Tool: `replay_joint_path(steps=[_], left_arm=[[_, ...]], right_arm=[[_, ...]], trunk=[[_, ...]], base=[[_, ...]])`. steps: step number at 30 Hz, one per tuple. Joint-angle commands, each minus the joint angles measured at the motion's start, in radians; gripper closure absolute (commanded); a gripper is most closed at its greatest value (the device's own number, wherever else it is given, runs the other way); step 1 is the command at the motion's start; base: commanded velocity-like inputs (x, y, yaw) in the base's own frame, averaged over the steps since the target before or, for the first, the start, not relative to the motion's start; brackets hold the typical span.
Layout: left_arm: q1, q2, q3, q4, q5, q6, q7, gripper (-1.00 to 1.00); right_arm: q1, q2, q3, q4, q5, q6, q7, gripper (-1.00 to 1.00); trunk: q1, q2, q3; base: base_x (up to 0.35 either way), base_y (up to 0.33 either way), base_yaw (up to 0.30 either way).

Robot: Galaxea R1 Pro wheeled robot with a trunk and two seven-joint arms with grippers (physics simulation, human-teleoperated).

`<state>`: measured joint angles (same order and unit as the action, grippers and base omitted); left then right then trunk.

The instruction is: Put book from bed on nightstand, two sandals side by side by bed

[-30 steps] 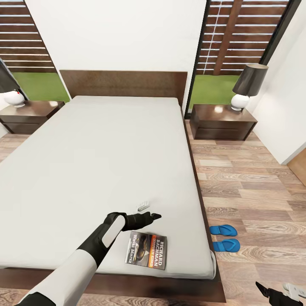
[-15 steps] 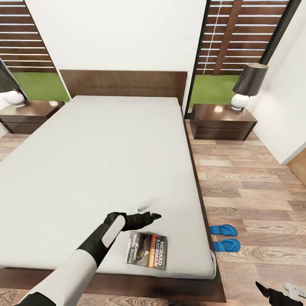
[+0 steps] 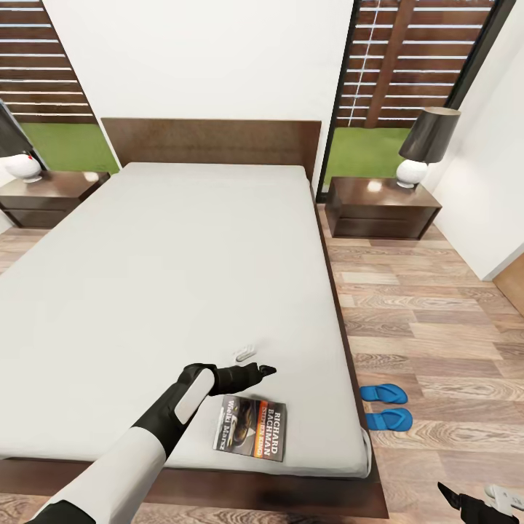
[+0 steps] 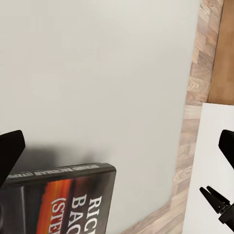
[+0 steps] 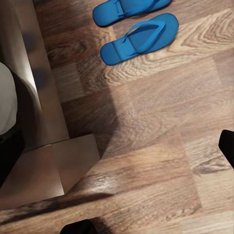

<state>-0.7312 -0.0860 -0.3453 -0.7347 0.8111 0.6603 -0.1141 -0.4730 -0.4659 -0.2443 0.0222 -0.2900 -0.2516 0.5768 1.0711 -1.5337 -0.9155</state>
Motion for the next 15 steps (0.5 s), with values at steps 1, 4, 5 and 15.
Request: replay_joint_path(steps=[1, 4, 5, 15], left_arm=[[-0.001, 0.0, 0.0, 0.0, -0.001, 0.003, -0.002, -1.0], [-0.001, -0.001, 0.0, 0.0, -0.001, 0.003, -0.002, -1.0], [-0.001, -0.001, 0.0, 0.0, -0.001, 0.003, -0.002, -1.0], [-0.001, 0.0, 0.0, 0.0, -0.001, 0.003, -0.002, -1.0]], right_arm=[[-0.001, 0.0, -0.001, 0.002, -0.006, -0.002, 0.006, -1.0], [-0.001, 0.0, -0.001, 0.002, -0.006, -0.002, 0.006, -1.0], [-0.001, 0.0, -0.001, 0.002, -0.006, -0.002, 0.006, -1.0], [-0.001, 0.0, -0.001, 0.002, -0.006, -0.003, 0.006, -1.0]], trunk=[[0.0, 0.0, -0.001], [0.011, -0.021, -0.01], [0.011, -0.021, -0.01], [0.011, -0.021, -0.01]], base=[[0.0, 0.0, 0.0], [0.0, 0.0, 0.0], [0.0, 0.0, 0.0], [0.0, 0.0, 0.0]])
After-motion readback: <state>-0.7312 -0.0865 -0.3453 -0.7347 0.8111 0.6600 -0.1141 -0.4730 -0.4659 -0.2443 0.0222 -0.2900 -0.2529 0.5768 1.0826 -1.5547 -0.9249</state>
